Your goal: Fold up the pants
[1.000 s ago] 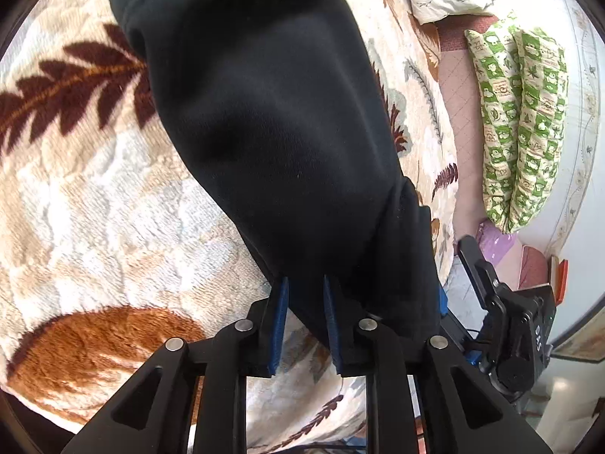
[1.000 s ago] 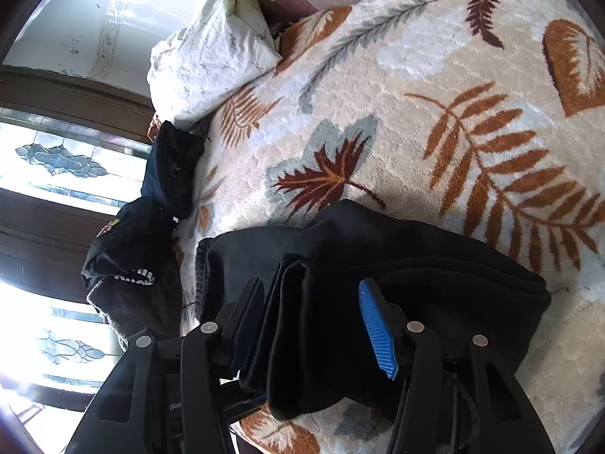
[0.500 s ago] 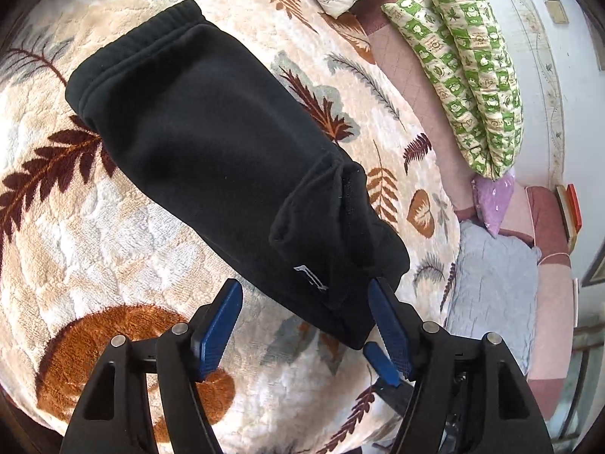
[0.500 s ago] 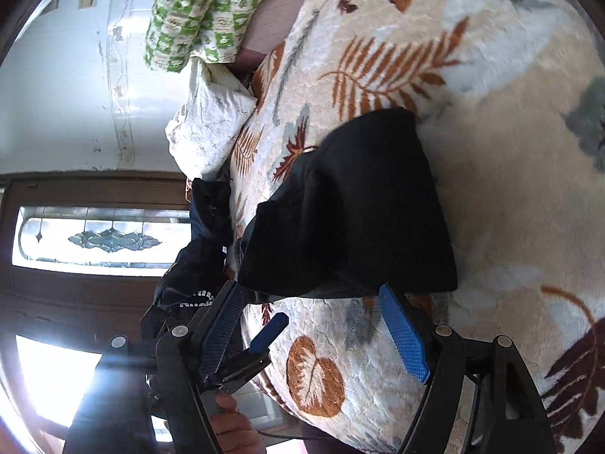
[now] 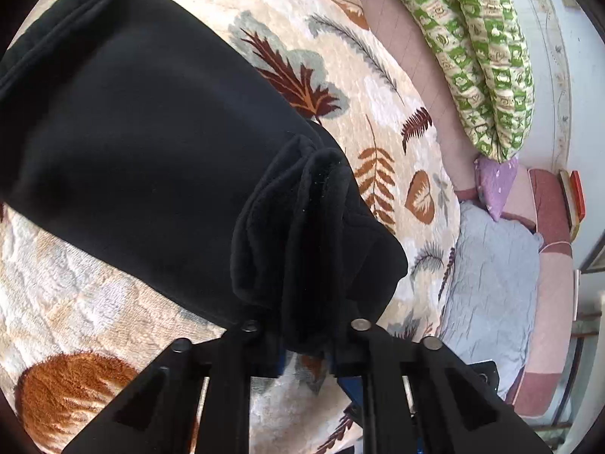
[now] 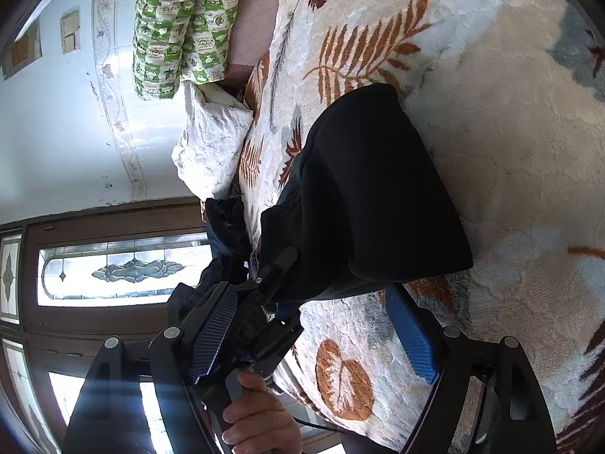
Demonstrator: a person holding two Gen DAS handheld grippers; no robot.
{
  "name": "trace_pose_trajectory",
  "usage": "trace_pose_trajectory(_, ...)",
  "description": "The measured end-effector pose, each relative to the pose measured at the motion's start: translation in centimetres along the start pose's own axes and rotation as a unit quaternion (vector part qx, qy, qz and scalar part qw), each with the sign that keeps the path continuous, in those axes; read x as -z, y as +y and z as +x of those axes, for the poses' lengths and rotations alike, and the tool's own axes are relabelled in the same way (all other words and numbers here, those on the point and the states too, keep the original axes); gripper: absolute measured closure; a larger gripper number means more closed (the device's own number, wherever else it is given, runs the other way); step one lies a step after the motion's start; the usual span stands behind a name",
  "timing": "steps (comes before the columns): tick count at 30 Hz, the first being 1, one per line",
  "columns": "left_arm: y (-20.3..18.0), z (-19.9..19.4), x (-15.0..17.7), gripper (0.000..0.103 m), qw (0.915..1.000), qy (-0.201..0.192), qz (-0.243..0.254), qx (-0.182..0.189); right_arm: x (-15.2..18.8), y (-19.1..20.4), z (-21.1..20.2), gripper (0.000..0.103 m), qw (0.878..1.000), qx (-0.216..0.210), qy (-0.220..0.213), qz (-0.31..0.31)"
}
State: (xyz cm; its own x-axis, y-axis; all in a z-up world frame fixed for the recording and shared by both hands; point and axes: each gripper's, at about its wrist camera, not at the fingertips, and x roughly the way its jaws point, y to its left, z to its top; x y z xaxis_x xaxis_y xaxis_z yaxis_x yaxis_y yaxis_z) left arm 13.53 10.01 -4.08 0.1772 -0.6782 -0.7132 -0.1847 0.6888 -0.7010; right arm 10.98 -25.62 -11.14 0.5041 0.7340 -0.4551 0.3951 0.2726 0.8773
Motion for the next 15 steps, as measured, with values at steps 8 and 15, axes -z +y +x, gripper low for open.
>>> trace_pose_trajectory(8,-3.5,-1.0,-2.0,0.096,0.9994,-0.001,0.011,0.034,0.8,-1.8,2.5,0.017,0.997,-0.046,-0.001,0.068)
trace_pose_trajectory(15,-2.9,-1.8,-2.1,0.096,0.9986,0.002,-0.007,0.053,0.3,-2.9,5.3,0.017,0.978,-0.141,-0.049,0.146)
